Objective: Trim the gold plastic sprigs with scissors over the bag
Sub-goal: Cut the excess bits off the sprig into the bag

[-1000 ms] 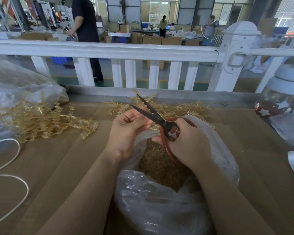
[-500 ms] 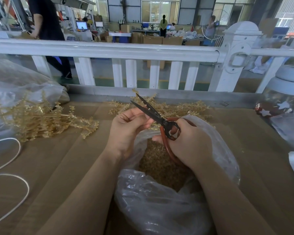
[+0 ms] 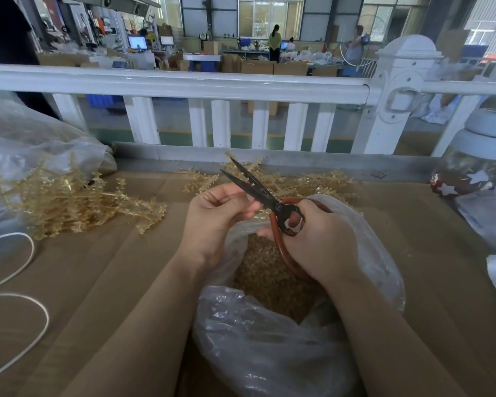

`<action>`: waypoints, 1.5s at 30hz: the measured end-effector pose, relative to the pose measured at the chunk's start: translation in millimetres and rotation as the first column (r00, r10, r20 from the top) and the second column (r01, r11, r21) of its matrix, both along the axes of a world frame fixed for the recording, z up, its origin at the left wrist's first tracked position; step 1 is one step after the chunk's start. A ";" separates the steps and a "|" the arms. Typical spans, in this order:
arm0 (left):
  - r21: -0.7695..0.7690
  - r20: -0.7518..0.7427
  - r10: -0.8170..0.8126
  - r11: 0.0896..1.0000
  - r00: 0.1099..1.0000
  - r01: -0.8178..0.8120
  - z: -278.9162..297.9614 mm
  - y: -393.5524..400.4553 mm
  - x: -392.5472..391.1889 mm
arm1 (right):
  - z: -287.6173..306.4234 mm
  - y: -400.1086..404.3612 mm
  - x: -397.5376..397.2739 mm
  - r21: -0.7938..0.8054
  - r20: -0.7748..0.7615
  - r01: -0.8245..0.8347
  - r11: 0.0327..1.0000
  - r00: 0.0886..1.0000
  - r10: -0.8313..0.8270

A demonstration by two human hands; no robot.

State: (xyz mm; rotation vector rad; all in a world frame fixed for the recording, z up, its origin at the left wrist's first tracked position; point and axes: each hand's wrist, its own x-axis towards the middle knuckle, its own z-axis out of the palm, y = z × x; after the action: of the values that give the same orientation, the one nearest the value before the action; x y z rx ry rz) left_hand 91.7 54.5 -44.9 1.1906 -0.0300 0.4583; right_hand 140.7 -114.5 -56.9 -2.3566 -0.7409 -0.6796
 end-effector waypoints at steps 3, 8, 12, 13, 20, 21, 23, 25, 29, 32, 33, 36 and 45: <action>-0.006 -0.008 0.014 1.000 1.000 -0.014 -0.2 -0.4 -0.3 | -1.5 0.1 0.6 0.000 -0.006 0.008 1.000 1.000 -0.008; 0.121 -0.014 0.040 0.992 0.999 -0.038 -0.6 -5.4 -2.0 | -1.5 -0.3 0.6 -0.008 0.019 0.043 0.999 0.999 -0.043; 0.113 0.012 0.024 0.993 1.000 -0.025 0.9 -9.5 -3.9 | -1.4 -0.9 2.0 -0.009 0.048 0.062 0.998 0.997 -0.061; 0.104 0.016 0.021 0.994 1.000 -0.023 1.2 -9.6 -4.0 | -1.7 -0.7 2.4 -0.014 0.044 0.060 0.998 0.997 -0.060; 0.055 0.023 0.023 0.998 0.999 -0.025 -1.0 -8.5 -1.2 | -2.1 -0.3 2.1 0.029 0.070 0.039 0.999 0.997 -0.041; 0.041 0.020 0.028 0.999 0.999 -0.029 -1.5 -7.6 -0.5 | -1.3 -0.2 1.5 0.045 0.076 0.032 0.998 0.996 -0.035; 0.034 0.020 0.029 0.999 0.999 -0.029 -2.3 -6.3 0.2 | -1.0 0.1 1.6 0.058 0.070 0.011 0.998 0.997 -0.015; 0.041 0.021 0.021 0.999 1.000 -0.022 -2.9 -5.7 0.4 | -2.7 0.4 2.5 0.062 0.050 -0.009 0.998 0.999 0.006; 0.030 0.021 0.024 0.999 0.999 -0.024 -4.0 -7.3 1.5 | -4.8 0.5 3.3 0.078 0.023 -0.020 0.997 1.000 0.019; -0.001 0.017 0.050 0.999 0.999 -0.050 -1.9 -6.2 1.7 | -5.1 0.1 4.3 0.063 -0.017 -0.015 0.998 1.000 0.017; -0.021 0.014 0.054 0.998 0.998 -0.053 -0.7 -5.1 1.6 | -4.8 0.1 4.2 0.059 -0.036 -0.013 0.998 0.999 0.015; 0.002 -0.004 0.053 0.999 0.999 -0.053 0.2 -6.3 1.7 | -3.8 0.4 3.2 0.112 -0.106 0.007 0.994 0.994 0.005; 0.333 -0.103 -0.044 0.940 0.994 0.076 -12.0 -20.1 4.8 | 11.8 -2.2 1.8 0.543 -0.398 -0.036 0.839 0.868 0.295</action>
State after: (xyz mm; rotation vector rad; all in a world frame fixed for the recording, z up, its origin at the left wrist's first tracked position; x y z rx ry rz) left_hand 96.5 34.4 -57.0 1.5429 -0.0649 0.3505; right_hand 142.5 -116.7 -45.1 -1.8091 -0.4624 -0.1702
